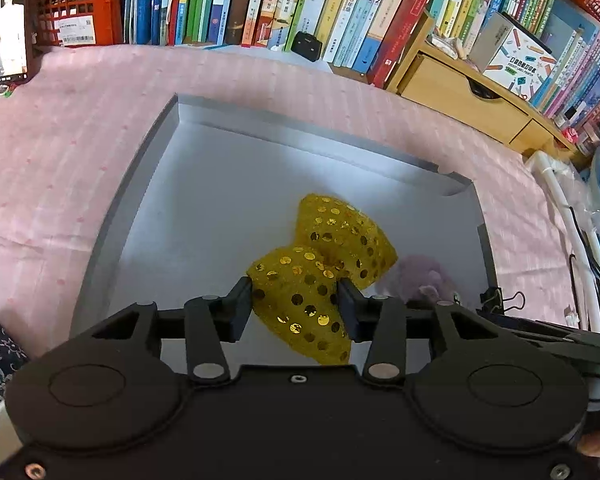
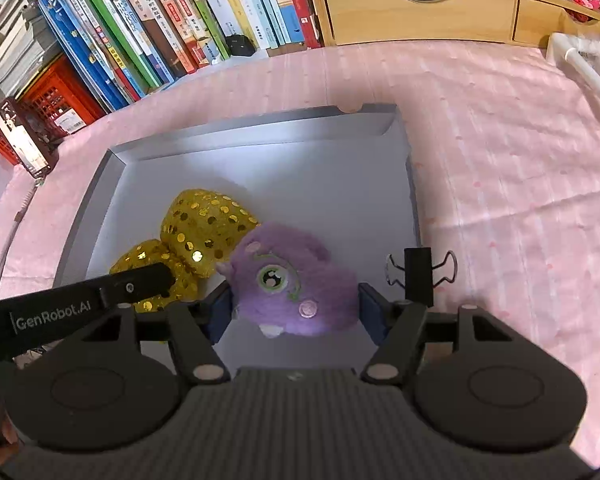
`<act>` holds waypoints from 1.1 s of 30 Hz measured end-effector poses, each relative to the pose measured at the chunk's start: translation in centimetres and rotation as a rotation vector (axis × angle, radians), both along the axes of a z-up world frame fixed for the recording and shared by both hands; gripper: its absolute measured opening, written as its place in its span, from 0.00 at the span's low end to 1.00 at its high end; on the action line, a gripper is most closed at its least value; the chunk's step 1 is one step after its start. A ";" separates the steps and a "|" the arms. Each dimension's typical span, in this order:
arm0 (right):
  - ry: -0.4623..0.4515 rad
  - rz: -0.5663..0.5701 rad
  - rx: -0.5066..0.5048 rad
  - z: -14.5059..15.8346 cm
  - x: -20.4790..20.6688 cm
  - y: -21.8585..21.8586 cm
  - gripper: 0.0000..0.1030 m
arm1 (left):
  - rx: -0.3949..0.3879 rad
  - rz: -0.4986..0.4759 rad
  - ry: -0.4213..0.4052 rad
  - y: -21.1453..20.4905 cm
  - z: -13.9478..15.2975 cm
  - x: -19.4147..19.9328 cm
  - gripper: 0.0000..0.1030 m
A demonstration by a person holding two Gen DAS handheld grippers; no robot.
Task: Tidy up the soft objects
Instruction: 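Open the left tool over the tray while the right tool releases the plush beside it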
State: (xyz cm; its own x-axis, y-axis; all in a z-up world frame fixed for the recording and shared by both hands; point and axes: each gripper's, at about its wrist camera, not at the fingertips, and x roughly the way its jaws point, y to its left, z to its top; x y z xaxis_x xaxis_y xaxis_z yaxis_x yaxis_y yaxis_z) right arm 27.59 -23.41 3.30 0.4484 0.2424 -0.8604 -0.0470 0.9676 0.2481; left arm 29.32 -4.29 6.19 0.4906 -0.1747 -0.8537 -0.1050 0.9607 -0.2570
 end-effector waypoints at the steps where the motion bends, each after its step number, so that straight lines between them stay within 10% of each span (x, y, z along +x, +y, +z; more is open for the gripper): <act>1: 0.001 -0.002 0.001 0.0 0.0 -0.1 0.76 | 0.000 0.000 -0.002 0.1 0.1 -0.1 0.43; 12: -0.045 -0.002 0.040 1.9 -1.0 -1.4 0.90 | -0.066 0.010 -0.055 1.7 2.2 -1.6 0.73; 33: -0.325 0.025 0.110 6.5 -9.3 -3.4 0.95 | -0.075 -0.098 -0.344 1.2 6.8 -11.7 0.86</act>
State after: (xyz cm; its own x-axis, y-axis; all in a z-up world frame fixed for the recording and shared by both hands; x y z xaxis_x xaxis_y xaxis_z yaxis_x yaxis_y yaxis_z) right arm 18.33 -26.81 9.78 0.6874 0.3401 -0.6417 -0.1644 0.9335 0.3187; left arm 17.65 -3.04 13.02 0.7243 -0.2914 -0.6249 0.0917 0.9390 -0.3315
